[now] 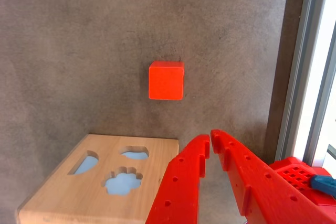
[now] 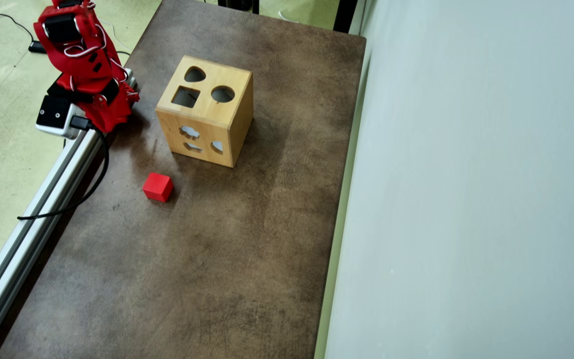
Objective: Pick and place the red cube on the square hole
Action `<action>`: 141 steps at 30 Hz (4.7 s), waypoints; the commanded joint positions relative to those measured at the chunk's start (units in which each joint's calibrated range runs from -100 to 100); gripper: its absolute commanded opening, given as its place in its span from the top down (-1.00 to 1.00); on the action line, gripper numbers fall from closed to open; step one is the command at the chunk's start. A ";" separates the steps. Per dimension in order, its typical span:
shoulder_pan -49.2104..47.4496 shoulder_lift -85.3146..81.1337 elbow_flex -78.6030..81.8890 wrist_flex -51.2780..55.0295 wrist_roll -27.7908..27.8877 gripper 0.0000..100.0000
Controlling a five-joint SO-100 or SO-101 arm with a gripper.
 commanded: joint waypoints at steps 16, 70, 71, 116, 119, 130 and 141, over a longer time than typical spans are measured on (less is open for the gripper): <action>-7.30 5.27 -1.51 -1.81 -0.10 0.97; -10.42 10.20 -1.42 4.86 -8.16 0.13; -10.42 11.13 -1.60 5.83 -8.21 0.13; -7.67 27.78 -1.07 -1.01 -4.25 0.14; -7.30 27.78 -1.07 -2.14 -2.44 0.14; -2.77 31.34 -1.33 -3.10 0.73 0.14; -2.77 38.39 -1.25 -8.81 0.73 0.14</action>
